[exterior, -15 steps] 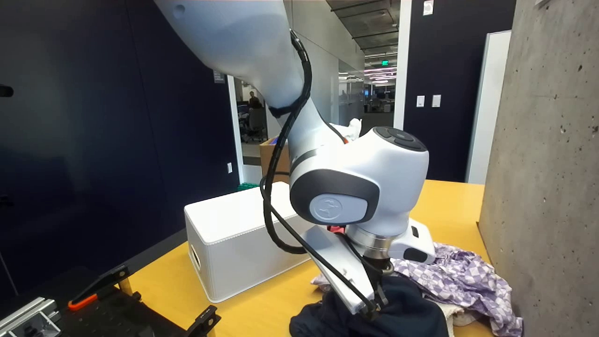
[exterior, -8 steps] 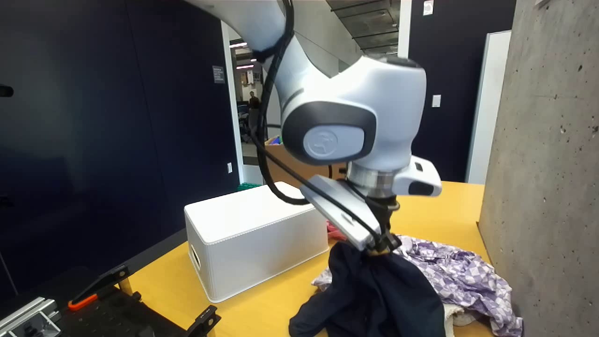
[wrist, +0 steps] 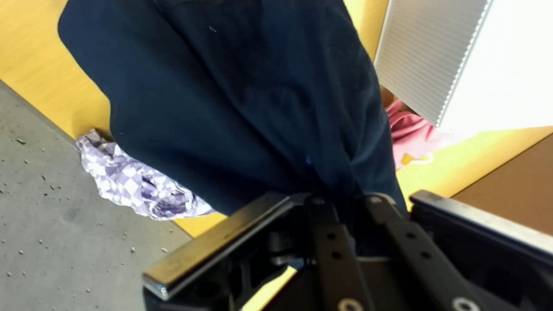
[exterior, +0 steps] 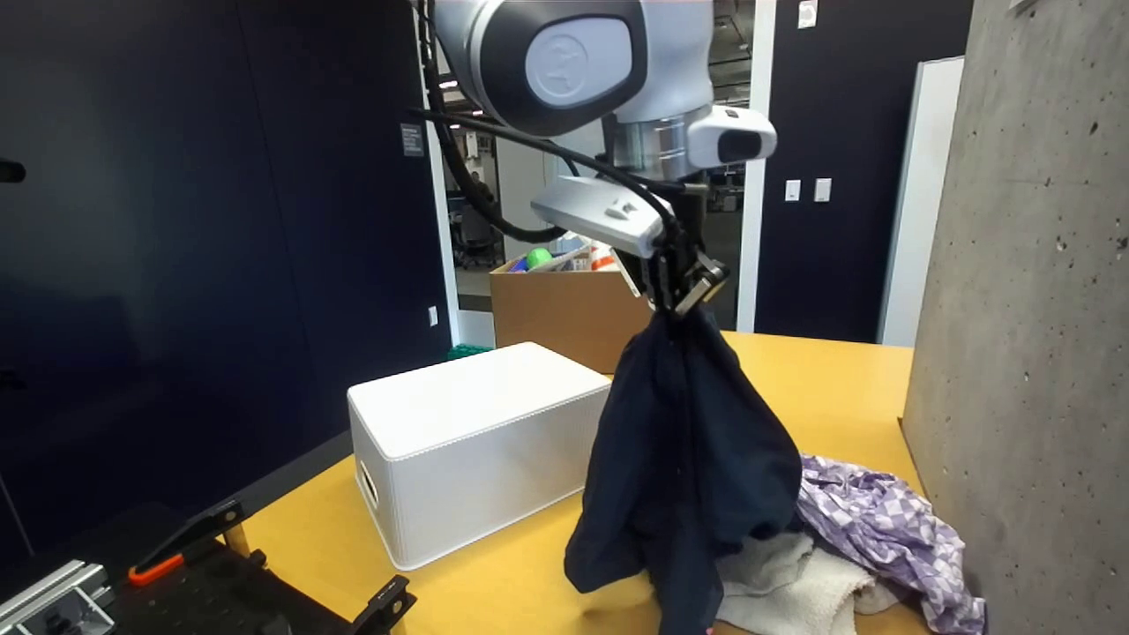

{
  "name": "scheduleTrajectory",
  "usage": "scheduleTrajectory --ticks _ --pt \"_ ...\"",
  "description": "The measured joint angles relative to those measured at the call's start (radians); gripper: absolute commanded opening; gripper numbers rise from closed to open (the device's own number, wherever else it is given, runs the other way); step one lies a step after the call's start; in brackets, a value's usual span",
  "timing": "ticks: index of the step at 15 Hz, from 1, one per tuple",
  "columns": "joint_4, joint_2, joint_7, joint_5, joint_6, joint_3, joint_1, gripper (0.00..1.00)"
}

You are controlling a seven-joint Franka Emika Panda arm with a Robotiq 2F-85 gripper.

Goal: Remove the purple clothing from the top of the container then put the dark blue shirt on top of the container.

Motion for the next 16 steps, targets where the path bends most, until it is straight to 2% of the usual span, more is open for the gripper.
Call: scheduleTrajectory --ticks 6,12,13,14,16 --pt "0.057 -0.026 0.242 -0.194 -0.021 0.001 0.233 0.03" --pt "0.081 -0.085 0.295 -0.203 -0.087 0.092 0.415 0.03" --pt "0.081 -0.099 0.296 -0.203 -0.095 0.104 0.433 0.36" --pt "0.081 -0.108 0.296 -0.203 -0.106 0.114 0.446 0.37" --pt "0.079 -0.114 0.296 -0.203 -0.122 0.122 0.458 0.51"
